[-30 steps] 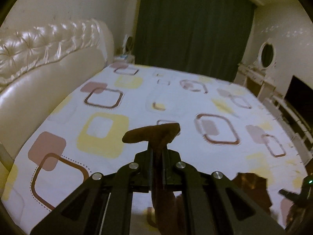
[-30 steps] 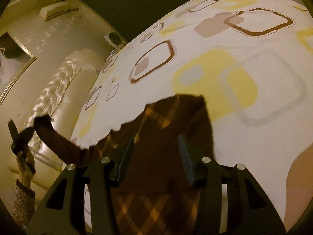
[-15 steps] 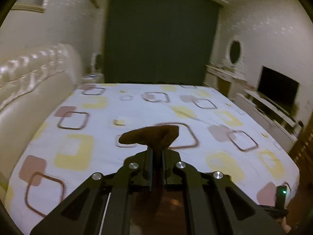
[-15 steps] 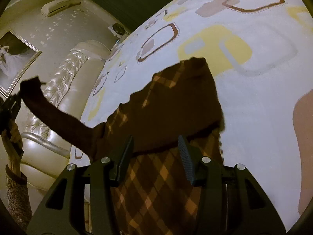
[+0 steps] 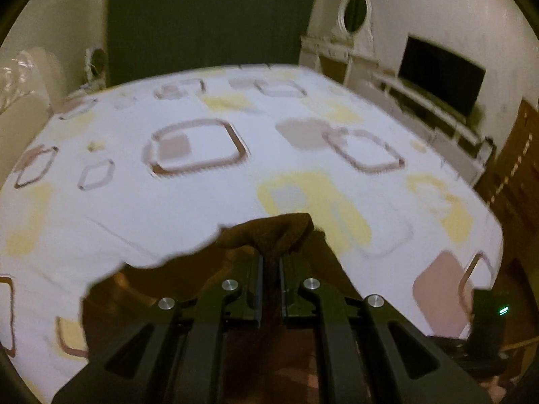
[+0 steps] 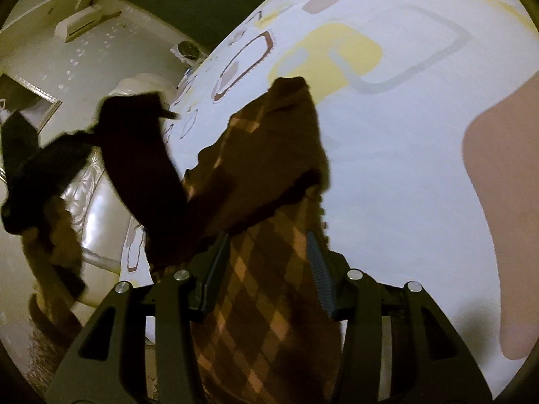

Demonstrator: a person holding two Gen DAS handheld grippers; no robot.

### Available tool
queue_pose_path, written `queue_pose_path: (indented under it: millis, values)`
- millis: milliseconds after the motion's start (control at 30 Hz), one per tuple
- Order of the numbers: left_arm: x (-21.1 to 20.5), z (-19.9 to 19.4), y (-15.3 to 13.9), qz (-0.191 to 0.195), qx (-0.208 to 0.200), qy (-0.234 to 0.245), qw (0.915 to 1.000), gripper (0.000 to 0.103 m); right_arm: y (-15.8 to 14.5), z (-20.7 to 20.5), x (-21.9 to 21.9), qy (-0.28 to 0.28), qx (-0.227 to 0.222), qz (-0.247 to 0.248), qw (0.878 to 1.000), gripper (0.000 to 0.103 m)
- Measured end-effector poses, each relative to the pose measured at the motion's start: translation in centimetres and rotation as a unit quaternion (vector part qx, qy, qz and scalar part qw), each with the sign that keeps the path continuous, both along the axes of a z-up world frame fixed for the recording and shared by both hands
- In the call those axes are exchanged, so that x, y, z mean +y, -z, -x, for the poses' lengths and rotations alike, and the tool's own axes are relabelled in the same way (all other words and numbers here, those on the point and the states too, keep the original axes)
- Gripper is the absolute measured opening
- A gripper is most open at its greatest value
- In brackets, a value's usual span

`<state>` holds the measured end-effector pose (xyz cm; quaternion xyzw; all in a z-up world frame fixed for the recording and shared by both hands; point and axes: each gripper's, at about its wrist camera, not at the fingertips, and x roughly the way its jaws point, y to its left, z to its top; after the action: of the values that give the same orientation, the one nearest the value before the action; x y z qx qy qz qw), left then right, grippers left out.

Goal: Fold small clothes

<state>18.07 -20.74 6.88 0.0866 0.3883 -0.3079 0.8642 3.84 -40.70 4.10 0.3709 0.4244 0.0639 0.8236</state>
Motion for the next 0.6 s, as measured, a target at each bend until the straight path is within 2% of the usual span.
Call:
queue_pose_path:
  millis: [167,233,300,367,400,467,533,600]
  values:
    - [-2.7,1.6,5.0,-0.024,0.028,0.031,0.9989,0.010,0.8,0.4,-1.0,0.007,0.007,-0.004,1.000,0.047]
    - [-3.5,2.4,6.3,-0.030,0.040,0.056,0.9972,0.016,1.0,0.5,-1.4,0.011,0.010,-0.008,1.000,0.047]
    - [-3.5,3.3,6.4,-0.029,0.036,0.066,0.9968,0.027,1.0,0.6,-1.5,0.013,0.011,-0.013,1.000,0.047]
    - [-2.6,4.0,5.7,-0.003,0.029,0.072,0.9970,0.047,0.9,0.5,-1.6,0.013,0.009,-0.014,1.000,0.047]
    - [-1.7,4.1,5.0,0.019,0.027,0.069,0.9970,0.051,0.8,0.4,-1.6,0.014,0.008,-0.014,1.000,0.047]
    - [0.5,4.1,4.0,0.062,0.027,0.050,0.9964,0.067,0.6,0.0,-1.6,0.013,0.005,-0.024,1.000,0.048]
    - [3.0,4.0,3.3,0.091,0.025,0.021,0.9953,0.072,0.2,-0.5,-1.6,0.015,0.001,-0.029,0.999,0.048]
    - [6.1,3.8,3.3,0.109,0.026,-0.007,0.9936,0.072,-0.5,-1.3,-1.4,0.014,-0.009,-0.028,0.999,0.049]
